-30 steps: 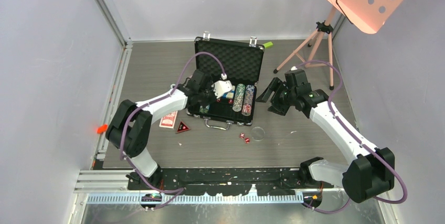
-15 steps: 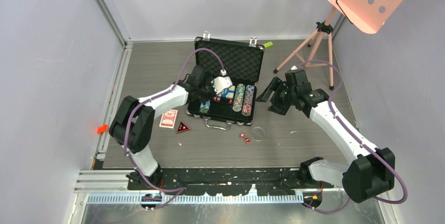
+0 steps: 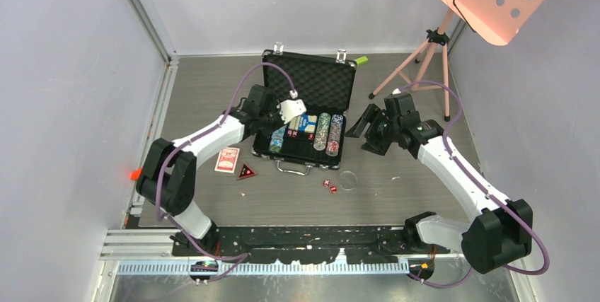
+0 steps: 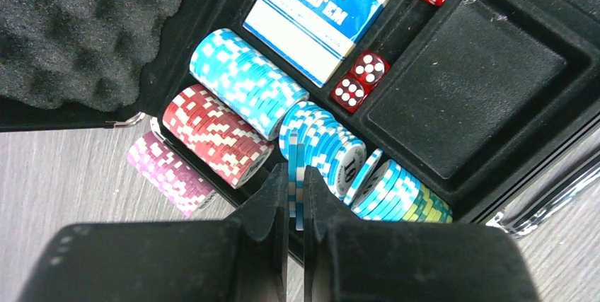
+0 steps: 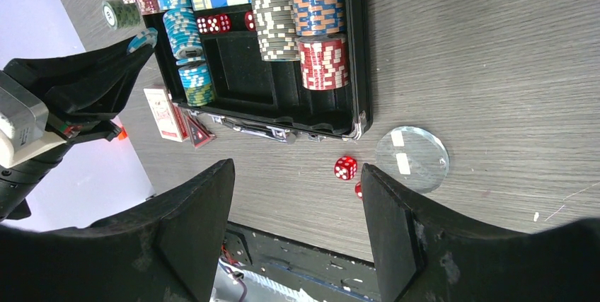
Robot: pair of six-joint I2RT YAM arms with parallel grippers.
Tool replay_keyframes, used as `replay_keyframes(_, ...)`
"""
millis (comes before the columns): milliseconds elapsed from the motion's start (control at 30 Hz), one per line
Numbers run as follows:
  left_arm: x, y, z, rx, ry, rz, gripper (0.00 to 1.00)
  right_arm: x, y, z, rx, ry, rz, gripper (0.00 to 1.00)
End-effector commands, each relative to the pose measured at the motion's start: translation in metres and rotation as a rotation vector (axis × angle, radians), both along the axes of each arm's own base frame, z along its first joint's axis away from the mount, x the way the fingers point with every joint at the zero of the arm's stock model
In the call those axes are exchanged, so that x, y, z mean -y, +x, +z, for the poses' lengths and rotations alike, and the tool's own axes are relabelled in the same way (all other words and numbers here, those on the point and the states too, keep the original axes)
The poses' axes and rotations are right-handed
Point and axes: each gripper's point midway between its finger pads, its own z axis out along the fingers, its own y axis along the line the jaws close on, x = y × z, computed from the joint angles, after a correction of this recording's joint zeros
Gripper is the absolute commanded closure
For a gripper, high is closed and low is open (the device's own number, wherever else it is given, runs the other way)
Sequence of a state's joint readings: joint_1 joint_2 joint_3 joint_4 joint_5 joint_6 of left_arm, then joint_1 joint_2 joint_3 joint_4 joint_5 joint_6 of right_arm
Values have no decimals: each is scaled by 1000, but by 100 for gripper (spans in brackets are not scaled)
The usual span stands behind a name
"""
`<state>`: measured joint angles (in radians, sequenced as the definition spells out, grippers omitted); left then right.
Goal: Pack up texas hold em set
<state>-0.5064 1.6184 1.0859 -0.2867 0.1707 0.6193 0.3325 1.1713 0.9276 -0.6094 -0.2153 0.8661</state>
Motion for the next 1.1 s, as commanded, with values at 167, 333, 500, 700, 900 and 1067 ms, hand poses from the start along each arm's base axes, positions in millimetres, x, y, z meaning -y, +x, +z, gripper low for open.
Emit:
replay_keyframes(167, -8, 17, -17, 16, 39, -4, 100, -2, 5, 22, 59, 16, 10, 28)
replay_keyframes(333, -7, 20, -28, 13, 44, -5, 100, -2, 4, 22, 61, 15, 10, 28)
replay_keyframes(500, -4, 4, -29, -62, 39, -49, 100, -1, 4, 22, 61, 11, 8, 28)
replay_keyframes(700, -7, -25, -31, -208, 78, -114, 100, -2, 4, 22, 57, 15, 10, 28)
replay_keyframes(900, -3, -31, -18, -219, 57, -139, 100, -1, 3, 22, 58, 14, 10, 28)
replay_keyframes(1067, -2, -31, -19, -237, 61, -148, 100, -1, 3, 22, 59, 14, 10, 28)
